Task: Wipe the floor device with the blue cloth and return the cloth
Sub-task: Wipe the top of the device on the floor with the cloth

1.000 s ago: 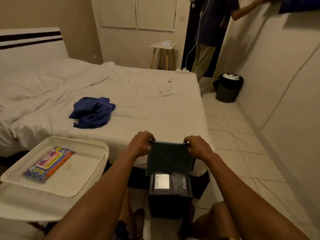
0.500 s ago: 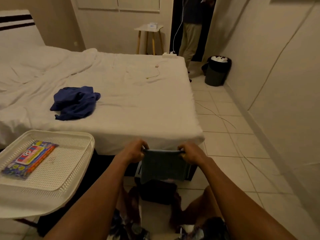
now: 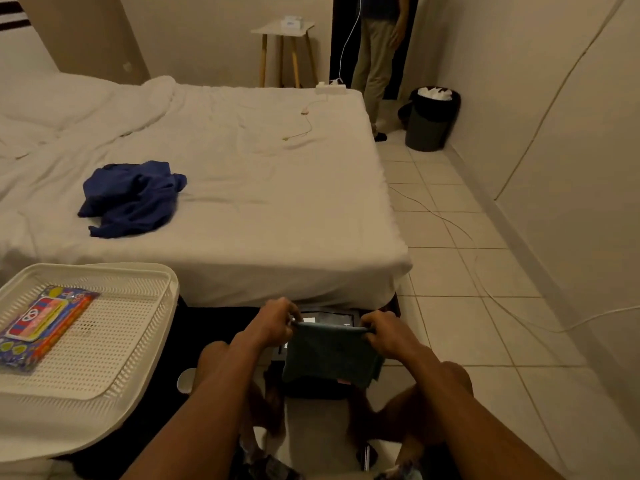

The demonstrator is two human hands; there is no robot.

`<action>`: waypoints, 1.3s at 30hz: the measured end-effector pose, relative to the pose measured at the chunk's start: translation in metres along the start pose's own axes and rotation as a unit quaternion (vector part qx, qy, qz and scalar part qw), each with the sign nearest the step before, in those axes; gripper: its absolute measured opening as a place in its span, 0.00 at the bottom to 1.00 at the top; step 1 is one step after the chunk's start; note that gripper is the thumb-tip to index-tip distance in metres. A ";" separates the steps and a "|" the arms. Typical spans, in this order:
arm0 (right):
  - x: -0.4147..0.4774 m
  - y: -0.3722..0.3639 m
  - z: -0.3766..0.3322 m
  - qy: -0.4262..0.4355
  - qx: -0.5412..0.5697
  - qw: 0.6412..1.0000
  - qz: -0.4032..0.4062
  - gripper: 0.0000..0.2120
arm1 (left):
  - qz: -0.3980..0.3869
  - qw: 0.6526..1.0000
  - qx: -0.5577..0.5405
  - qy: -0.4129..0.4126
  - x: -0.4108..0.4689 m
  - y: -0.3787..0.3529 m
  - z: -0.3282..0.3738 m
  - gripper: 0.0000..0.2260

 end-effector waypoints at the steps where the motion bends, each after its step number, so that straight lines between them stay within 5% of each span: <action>1: 0.004 -0.003 0.004 -0.002 0.000 1.000 -0.002 0.05 | -0.004 1.000 -0.001 0.004 0.004 -0.005 -0.003 0.11; 10: 0.050 -0.014 0.030 -0.032 -0.034 0.999 0.009 0.06 | -0.014 0.999 -0.018 0.040 0.035 -0.041 -0.018 0.10; 22: 0.119 -0.027 0.059 -0.066 -0.003 0.988 0.138 0.05 | 0.120 0.989 -0.038 0.073 0.112 -0.046 -0.052 0.13; 26: 0.109 -0.057 0.055 -0.059 -0.078 0.981 0.165 0.22 | 0.177 0.982 -0.041 0.061 0.110 -0.056 -0.064 0.06; 33: 0.116 -0.126 0.005 0.032 -0.024 0.987 0.157 0.29 | 0.153 0.987 0.056 0.007 0.095 -0.112 -0.094 0.22; 39: 0.133 -0.156 -0.009 0.068 -0.032 0.990 0.117 0.29 | 0.150 0.989 -0.014 0.007 0.097 -0.143 -0.111 0.26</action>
Point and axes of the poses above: each hand's wrist, its own x-axis towards the middle knuckle, its own y-axis out of the back of the hand, z = x × y, the point moved 9 cm from there along x, towards the middle knuckle, and after that the axes turned 2 degrees about y, right-handed, at the moved point
